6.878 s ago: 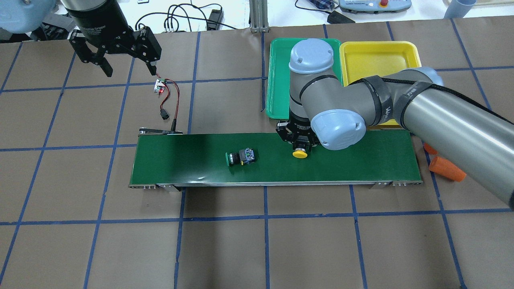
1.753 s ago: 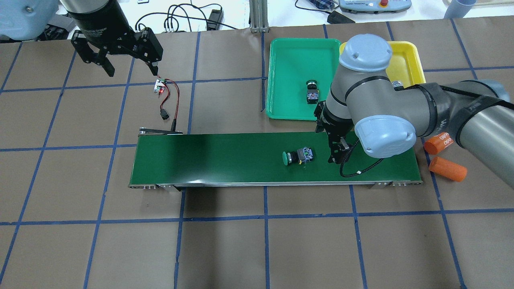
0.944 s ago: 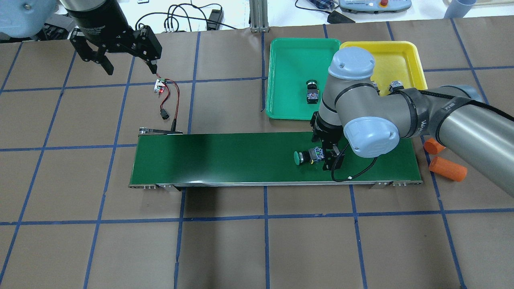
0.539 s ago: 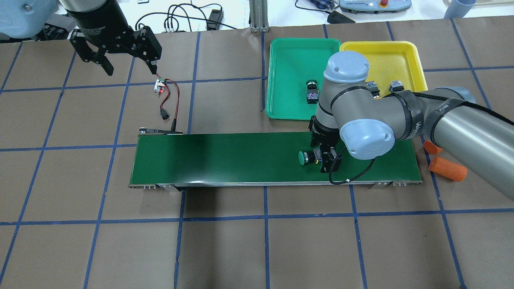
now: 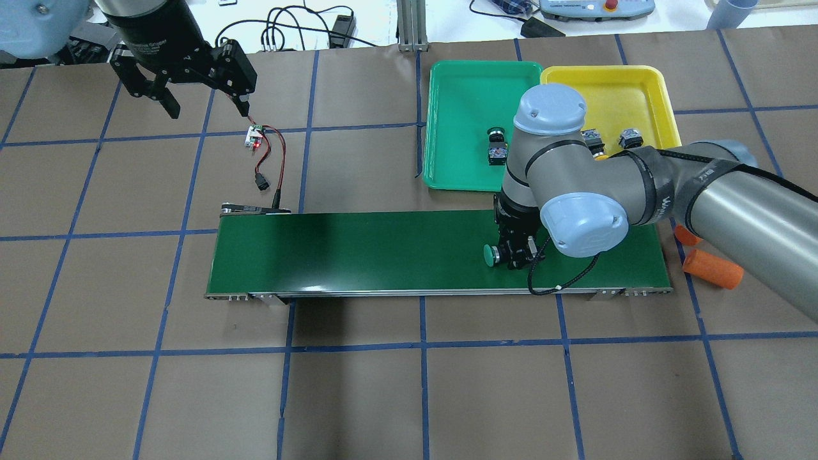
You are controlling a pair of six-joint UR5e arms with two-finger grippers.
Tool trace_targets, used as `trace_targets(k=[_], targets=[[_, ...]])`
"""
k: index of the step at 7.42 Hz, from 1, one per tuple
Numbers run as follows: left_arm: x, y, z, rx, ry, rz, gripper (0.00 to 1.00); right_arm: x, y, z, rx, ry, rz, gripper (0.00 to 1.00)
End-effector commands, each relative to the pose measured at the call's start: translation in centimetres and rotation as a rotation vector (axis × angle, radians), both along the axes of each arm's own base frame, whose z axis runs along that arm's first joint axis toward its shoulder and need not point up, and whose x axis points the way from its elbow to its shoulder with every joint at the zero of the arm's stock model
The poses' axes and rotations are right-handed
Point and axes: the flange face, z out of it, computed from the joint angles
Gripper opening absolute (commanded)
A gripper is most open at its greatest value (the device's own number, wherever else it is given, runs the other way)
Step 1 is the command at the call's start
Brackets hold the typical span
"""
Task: Sort buttons by color to trays
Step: 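Carry the green button into the green tray and release it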
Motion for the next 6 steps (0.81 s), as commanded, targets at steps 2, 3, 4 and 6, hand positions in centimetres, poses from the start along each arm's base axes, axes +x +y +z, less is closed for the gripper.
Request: trace_targets(k=[2,3,4,6], targets=[[0.0,0.0,-0.1,0.002,0.001,0.000,1.00,-1.4,-3.8,5.3,-0.100,0.070,0.279,0.00],[0.0,-0.1,0.1,-0.004,0.001,0.000,1.00,-1.9,-5.6,6.2,-0.117,0.136,0.403,0.00],[-0.1,-0.1,0.1,-0.002,0.001,-0.002,1.00,-1.8,-7.8,6.7,-0.130,0.146,0.556,0.00],[0.0,-0.1,0.0,-0.001,0.001,0.000,1.00,-1.2,-12.1,4.4,-0.118,0.126,0.788,0.00]])
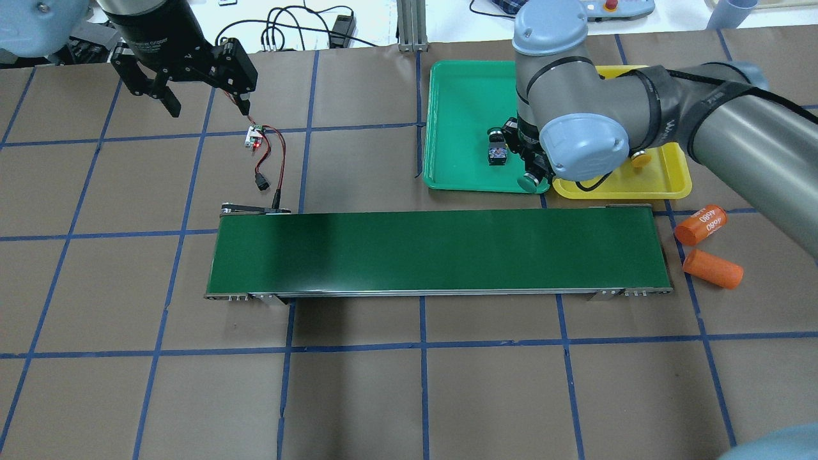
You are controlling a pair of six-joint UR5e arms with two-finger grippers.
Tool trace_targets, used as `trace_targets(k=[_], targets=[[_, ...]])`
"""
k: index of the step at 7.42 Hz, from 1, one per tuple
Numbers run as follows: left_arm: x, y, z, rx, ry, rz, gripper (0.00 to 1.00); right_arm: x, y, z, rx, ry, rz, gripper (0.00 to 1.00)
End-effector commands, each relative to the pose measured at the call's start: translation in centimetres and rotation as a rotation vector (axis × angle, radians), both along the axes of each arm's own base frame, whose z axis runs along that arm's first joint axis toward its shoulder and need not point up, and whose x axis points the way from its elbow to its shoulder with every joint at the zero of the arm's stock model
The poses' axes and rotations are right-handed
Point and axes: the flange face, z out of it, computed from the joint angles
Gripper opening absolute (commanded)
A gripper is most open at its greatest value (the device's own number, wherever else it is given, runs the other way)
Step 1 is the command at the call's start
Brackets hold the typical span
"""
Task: Sort buttons by color to trays
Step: 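Carry the green button into the green tray and release it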
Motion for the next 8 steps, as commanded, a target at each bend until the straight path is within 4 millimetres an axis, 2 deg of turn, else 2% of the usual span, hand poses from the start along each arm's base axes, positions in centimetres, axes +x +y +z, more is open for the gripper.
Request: trace_targets(k=[1,4,5,6,7,8], targets=[[0.1,0.0,0.0,0.000,0.000,0.001,1.00,0.7,-4.0,-3.1,-0.017,0.005,0.240,0.00],[0.1,0.0,0.3,-0.004,0.000,0.001,1.00,0.6,-5.5,-6.5,0.032,0.026,0.539,0.00],[0.0,0.0,0.3,-0.006,0.000,0.001,1.00,0.4,-6.3,-7.0,-0.005,0.037,0.582,0.00],[0.0,-0.2,0.2,-0.005,0.000,0.001,1.00,-0.9,-7.0,-7.8,-0.003,0.038,0.593,0.00],[0.0,-0.2,0.2,-0.005,0.000,0.001,1.00,-2.0,-7.3,-8.0,0.011,0.046,0.634,0.20],[0.0,-0.1,0.3,-0.008,0.000,0.001,1.00,-2.4,-7.7,-7.7,-0.018,0.055,0.639,0.99]])
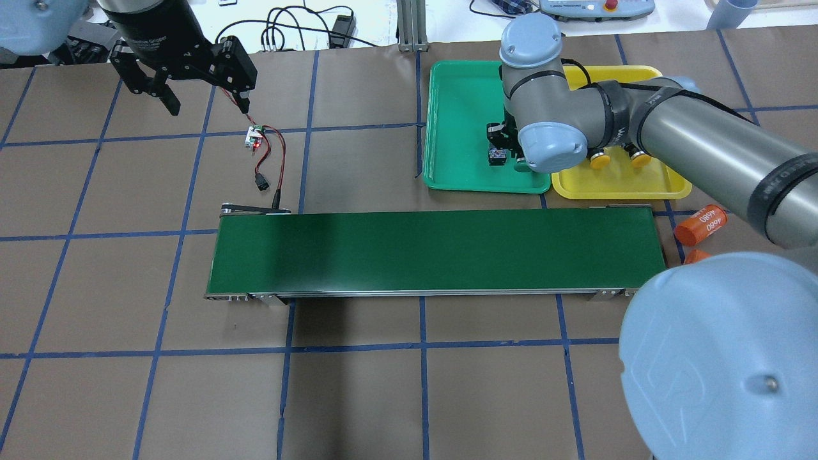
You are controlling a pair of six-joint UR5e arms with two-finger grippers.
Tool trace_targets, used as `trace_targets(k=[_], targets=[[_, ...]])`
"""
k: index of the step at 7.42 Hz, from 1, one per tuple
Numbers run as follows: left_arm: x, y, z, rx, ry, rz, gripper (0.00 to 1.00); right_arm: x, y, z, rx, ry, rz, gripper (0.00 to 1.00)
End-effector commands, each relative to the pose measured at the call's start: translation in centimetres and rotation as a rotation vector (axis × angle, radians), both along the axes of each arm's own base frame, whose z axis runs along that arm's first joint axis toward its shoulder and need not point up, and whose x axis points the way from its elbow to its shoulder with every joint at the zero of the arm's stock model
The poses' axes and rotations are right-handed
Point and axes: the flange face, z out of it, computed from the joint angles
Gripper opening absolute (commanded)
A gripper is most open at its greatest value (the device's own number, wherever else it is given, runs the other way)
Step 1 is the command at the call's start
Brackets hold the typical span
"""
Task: Sort buttons by color to trays
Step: 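Carry the green button into the green tray and release it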
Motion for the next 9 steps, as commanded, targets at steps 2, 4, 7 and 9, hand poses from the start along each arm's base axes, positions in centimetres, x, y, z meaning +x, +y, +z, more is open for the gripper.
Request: trace_targets(k=[2,4,7,9], targets=[[0.1,0.4,0.0,0.002,-0.001,0.001,1.00,-0.6,-0.3,0.5,-0.036,0.017,0.028,1.00],[0.1,0.3,0.1,-0.001,0.000,0.000,1.00,-0.5,1.1,3.8,0.001,0.008,0.021,1.00],[0.1,0.1,0.1,-0.002,-0.002,0.000,1.00,-1.1,6.9,15.8,0.019,-0.183,0.012,1.00],[0.1,0.3,0.5,-0.008,0.000,0.000,1.00,-3.4,13.5,22.5,0.122,-0.186,-0.035,1.00]])
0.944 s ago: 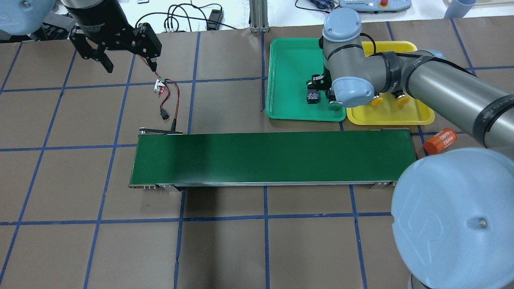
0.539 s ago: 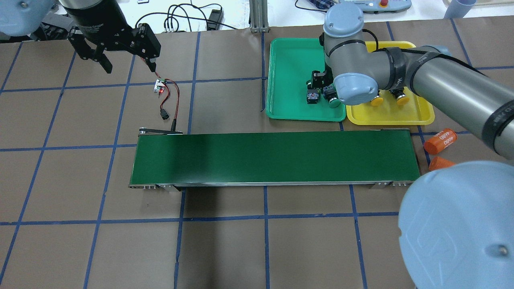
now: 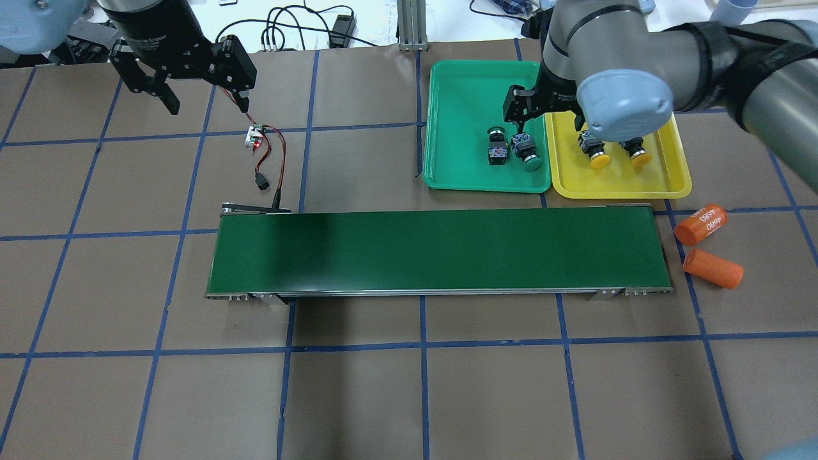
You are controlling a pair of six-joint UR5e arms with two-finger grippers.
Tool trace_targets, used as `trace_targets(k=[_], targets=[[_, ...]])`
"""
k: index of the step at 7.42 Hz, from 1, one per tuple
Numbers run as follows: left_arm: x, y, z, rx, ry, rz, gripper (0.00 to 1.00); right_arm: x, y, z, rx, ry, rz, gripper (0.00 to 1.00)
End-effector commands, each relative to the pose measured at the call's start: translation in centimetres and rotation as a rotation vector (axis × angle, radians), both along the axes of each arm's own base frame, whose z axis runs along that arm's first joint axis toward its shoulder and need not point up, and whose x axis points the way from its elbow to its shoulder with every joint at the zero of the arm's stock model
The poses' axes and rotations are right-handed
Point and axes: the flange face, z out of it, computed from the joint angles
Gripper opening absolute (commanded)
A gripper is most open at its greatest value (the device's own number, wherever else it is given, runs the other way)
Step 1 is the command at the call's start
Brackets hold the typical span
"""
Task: Sort buttons by color to trays
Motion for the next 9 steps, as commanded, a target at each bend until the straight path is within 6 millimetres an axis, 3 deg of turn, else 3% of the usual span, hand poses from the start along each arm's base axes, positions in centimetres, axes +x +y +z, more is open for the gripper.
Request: trace_targets(k=[1,3,6,9], targets=[[-0.1,0.1,0.3,-0.005,0.000,-0.001,1.00,-2.2,7.2,7.2,0.071,-0.019,-0.028,1.00],[-0.1,-0.1,0.2,-0.005,0.002,-0.001,1.00,-3.0,10.3,9.2,0.115,-0.007,0.007,1.00],[-0.1,-0.1,0.2,-0.005,0.002,-0.001,1.00,-4.5,10.8,7.3,0.169,-0.014,-0.028,1.00],[0.0,-0.2,0.2,-0.005,0.003,0.001,1.00,-4.7,11.4,7.6,0.175,-0.018,-0.038,1.00]])
